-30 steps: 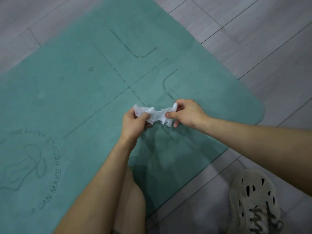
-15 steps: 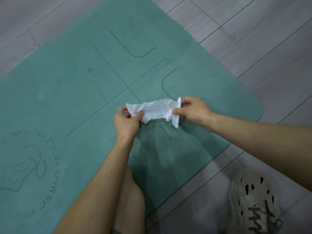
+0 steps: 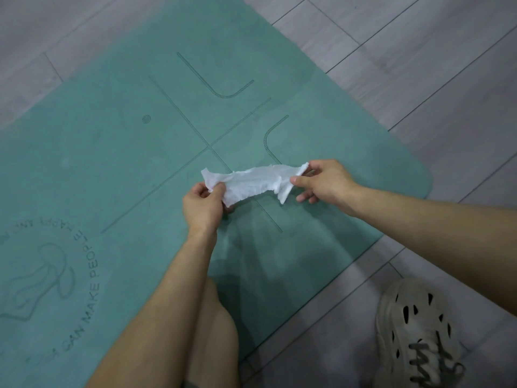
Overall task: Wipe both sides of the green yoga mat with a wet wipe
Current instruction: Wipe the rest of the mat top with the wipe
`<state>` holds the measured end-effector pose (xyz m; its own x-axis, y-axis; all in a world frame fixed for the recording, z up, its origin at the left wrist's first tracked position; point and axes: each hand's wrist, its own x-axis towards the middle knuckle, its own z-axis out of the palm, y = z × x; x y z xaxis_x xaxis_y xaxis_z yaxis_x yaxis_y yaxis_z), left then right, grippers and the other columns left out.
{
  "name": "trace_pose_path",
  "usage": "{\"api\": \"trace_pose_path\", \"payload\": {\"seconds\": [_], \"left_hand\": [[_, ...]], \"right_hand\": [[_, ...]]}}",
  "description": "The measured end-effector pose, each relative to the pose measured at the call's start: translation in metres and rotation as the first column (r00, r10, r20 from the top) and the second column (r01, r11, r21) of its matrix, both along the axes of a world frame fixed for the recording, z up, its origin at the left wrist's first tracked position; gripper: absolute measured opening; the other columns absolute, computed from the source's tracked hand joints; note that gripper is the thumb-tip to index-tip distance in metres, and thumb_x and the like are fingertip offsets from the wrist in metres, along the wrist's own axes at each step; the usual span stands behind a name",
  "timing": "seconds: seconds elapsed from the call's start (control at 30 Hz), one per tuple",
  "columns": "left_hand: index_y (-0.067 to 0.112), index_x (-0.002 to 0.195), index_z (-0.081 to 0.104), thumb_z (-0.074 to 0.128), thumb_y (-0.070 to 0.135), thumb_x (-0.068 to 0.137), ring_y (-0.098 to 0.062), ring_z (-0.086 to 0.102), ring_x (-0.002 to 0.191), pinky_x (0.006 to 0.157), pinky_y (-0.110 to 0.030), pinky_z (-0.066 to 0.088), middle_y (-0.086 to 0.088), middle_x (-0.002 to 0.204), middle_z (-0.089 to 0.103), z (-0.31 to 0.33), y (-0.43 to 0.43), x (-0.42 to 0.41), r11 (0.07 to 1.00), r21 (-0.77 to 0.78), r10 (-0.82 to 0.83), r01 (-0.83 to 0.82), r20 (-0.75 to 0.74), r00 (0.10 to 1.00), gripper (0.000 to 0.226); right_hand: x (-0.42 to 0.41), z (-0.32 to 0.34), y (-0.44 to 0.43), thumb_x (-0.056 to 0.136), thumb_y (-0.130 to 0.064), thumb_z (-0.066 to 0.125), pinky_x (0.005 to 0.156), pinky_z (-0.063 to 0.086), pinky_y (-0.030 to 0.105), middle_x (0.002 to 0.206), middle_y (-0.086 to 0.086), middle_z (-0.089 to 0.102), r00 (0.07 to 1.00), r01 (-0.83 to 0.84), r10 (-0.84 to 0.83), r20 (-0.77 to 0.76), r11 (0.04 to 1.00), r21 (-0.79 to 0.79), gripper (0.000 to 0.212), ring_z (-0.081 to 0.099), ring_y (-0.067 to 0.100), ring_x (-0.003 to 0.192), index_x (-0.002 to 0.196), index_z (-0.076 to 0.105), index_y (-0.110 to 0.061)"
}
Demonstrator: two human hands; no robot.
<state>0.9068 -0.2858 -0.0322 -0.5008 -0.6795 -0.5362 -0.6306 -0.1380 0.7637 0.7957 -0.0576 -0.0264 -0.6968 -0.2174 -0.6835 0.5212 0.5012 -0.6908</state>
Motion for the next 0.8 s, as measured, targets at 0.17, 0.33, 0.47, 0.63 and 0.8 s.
{"api": "trace_pose_path", "payload": {"seconds": [0.17,0.33,0.47,0.63,0.8], "left_hand": [[0.023,0.114,0.046,0.072,0.018,0.093,-0.018,0.066,0.065,0.064,-0.035,0.056,-0.005,0.093,0.074,0.012,0.015,-0.002,0.955,-0.235,-0.218,0.183,-0.133,0.967,0.035],[0.027,0.101,0.056,0.061,0.006,0.097,-0.016,0.068,0.078,0.071,-0.036,0.057,0.006,0.102,0.072,0.016,0.029,-0.006,0.778,-0.450,-0.550,0.439,-0.148,0.822,0.022],[0.021,0.098,0.077,0.070,0.008,0.093,-0.012,0.073,0.091,0.083,-0.033,0.060,0.012,0.102,0.078,0.014,0.035,-0.003,0.756,-0.369,-0.622,0.541,-0.150,0.768,0.015],[0.017,0.104,0.080,0.084,0.021,0.090,-0.019,0.076,0.083,0.077,-0.036,0.062,0.006,0.093,0.080,0.011,0.032,-0.002,0.789,-0.215,-0.608,0.576,-0.137,0.782,0.015],[0.010,0.101,0.079,0.076,0.018,0.098,-0.014,0.075,0.086,0.082,-0.031,0.060,-0.004,0.095,0.081,0.010,0.027,-0.003,0.888,-0.075,-0.459,0.454,-0.200,0.865,0.009]], "right_hand": [[0.003,0.006,-0.003,0.091,-0.006,0.079,0.052,0.049,0.030,0.094,0.006,0.079,1.000,-0.022,0.023,0.011,0.999,-0.034,0.021,0.079,0.027,0.070,0.104,0.064,-0.013],[0.005,0.011,-0.008,0.095,-0.019,0.078,0.049,0.041,0.026,0.086,0.002,0.081,0.997,-0.078,0.079,0.018,0.995,-0.059,0.016,0.074,0.023,0.063,0.102,0.072,-0.006],[0.007,0.013,-0.009,0.089,-0.034,0.085,0.046,0.041,0.018,0.076,0.003,0.078,0.997,-0.061,0.058,-0.053,0.996,-0.061,0.023,0.054,0.013,0.046,0.086,0.075,-0.013],[0.009,0.017,-0.013,0.091,-0.034,0.082,0.048,0.040,0.024,0.079,0.005,0.077,0.994,-0.108,0.105,-0.027,0.979,-0.171,0.023,0.048,0.016,0.046,0.089,0.076,-0.012],[0.004,0.014,-0.007,0.083,-0.038,0.087,0.043,0.033,0.023,0.086,-0.001,0.077,0.994,-0.096,0.096,0.045,0.995,0.005,0.030,0.050,0.016,0.047,0.096,0.069,-0.018]]}}
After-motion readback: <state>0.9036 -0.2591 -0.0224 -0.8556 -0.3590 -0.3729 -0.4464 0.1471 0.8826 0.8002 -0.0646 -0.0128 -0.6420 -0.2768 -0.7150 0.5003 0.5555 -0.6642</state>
